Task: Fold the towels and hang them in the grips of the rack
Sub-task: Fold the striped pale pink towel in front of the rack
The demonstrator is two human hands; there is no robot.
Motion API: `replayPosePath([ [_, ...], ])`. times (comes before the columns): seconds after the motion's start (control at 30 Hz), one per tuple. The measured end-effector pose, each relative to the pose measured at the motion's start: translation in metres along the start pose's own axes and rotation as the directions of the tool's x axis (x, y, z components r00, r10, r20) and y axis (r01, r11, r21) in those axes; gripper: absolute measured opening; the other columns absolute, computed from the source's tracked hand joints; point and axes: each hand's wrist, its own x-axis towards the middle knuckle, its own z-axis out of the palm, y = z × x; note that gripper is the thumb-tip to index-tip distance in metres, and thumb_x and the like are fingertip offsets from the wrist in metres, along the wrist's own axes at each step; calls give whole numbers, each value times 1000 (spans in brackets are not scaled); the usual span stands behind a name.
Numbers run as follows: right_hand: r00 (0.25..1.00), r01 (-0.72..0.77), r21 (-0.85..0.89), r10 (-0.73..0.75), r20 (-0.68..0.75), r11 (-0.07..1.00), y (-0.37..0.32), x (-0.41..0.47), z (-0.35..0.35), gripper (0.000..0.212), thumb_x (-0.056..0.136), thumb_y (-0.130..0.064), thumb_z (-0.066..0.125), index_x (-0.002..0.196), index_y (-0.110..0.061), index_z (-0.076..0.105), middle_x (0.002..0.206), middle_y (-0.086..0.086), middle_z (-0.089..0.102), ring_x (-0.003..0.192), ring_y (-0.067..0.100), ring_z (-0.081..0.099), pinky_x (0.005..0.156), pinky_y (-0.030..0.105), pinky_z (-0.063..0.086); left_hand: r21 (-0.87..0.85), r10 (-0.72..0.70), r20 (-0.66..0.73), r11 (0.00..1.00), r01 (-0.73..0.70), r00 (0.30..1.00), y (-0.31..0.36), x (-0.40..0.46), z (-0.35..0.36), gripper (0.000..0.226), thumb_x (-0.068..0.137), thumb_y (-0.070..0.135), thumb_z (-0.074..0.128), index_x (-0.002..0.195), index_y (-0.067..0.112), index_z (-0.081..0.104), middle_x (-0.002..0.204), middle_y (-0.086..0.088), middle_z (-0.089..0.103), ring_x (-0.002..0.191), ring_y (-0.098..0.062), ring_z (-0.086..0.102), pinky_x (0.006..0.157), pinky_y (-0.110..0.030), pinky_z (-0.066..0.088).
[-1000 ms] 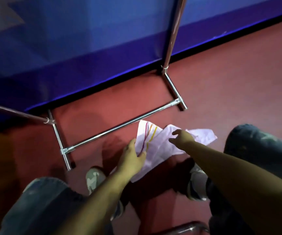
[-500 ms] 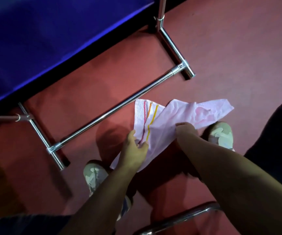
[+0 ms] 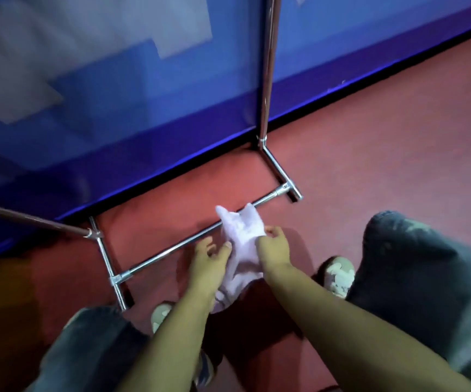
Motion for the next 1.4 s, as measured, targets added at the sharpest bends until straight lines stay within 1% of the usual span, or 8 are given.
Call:
replayPosePath([
  [0.17,947,129,140,-164,277,982,-71,-96,-21,22,68,6,41,61,-12,52,40,-8,49,41,10,45,36,11,32,-299,120,73,950,-93,990,48,-87,-39,20,89,29,61,105,22,51,94,16,58,83,5,54,66,-17,40],
  [0.27,897,210,202,-270,350,957,-109,-148,-40,30,72,12,36,65,-11,55,42,-5,55,41,9,52,40,13,37,-456,207,151,882,-118,967,75,-139,-63,31,87,38,61,114,23,58,108,7,70,96,-6,66,82,-30,48],
  [0.37,855,276,254,-358,376,927,-144,-202,-53,28,62,4,39,65,-12,62,59,9,60,62,25,56,57,26,42,-536,304,192,829,-160,933,102,-191,-83,11,93,21,53,94,20,64,81,3,72,70,-7,68,62,-25,53],
  [0.67,653,451,374,-585,481,810,-231,-315,-87,38,76,15,27,76,-8,58,47,-2,57,45,11,51,40,14,39,-696,275,-94,669,-261,957,141,-263,-121,22,87,28,62,84,6,68,77,-12,69,58,-19,64,55,-26,53],
  [0.83,578,460,450,-643,503,766,-261,-345,-96,39,78,16,26,75,-9,57,45,-5,56,42,7,50,41,13,40,-670,181,208,743,5,961,145,-283,-123,58,76,60,63,104,10,71,109,-15,70,101,-32,65,88,-45,51],
  [0.93,578,463,496,-674,459,735,-273,-351,-98,39,78,15,27,73,-10,56,46,-3,57,41,8,50,42,14,40,-710,294,307,704,13,905,149,-285,-130,39,85,43,57,86,9,76,93,-15,73,87,-29,70,84,-44,53],
  [1.23,690,599,146,-599,406,788,-266,-343,-94,32,86,-4,48,115,-14,55,88,4,54,76,18,48,66,28,39,-871,499,45,443,-210,865,197,-323,-171,13,89,15,56,87,5,64,69,-9,66,65,-15,62,58,-26,55],
  [1.4,483,725,97,-604,634,682,-254,-360,-95,35,87,-6,58,119,-20,55,123,3,55,104,20,57,83,34,48,-959,591,80,264,-99,803,223,-339,-163,35,86,-2,52,56,15,41,52,3,35,44,-3,34,49,-16,34],
])
